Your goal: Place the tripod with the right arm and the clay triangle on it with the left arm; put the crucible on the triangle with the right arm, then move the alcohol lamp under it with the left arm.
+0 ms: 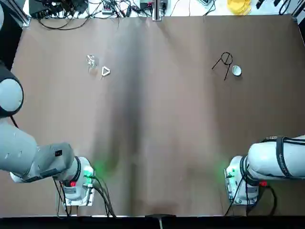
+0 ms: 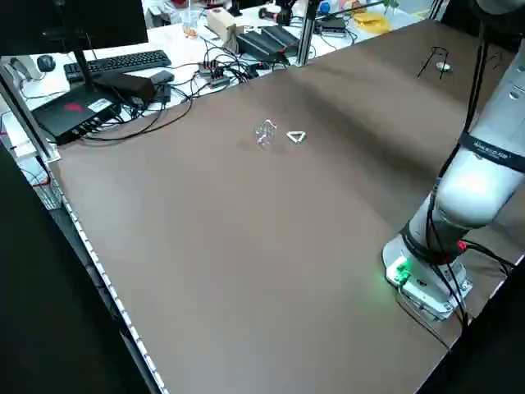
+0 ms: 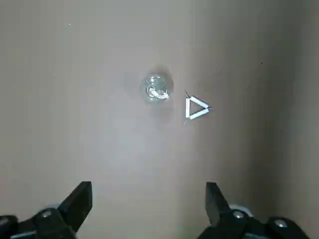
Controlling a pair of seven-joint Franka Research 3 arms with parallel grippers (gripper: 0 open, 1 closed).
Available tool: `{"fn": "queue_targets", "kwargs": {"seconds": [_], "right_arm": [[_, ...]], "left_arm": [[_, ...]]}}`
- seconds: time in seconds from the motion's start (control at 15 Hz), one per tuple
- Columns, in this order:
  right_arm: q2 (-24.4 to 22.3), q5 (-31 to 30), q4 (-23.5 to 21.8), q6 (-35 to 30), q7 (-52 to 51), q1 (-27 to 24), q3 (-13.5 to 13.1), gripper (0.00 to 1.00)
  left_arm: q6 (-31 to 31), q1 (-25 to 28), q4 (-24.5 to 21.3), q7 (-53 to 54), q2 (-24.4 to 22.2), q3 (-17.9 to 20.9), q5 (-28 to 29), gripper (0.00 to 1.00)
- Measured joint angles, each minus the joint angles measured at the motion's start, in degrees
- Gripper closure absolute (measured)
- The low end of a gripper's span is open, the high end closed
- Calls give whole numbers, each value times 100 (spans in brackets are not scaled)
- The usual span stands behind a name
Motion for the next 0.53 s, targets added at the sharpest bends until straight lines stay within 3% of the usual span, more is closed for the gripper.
{"fn": "queue_targets", "kwargs": {"seconds": [0.53], "right_arm": [[-87,0,-381,177,-11,-258,32,1]], "left_arm": [[31,58,-45,11,61,37,2,0]]}}
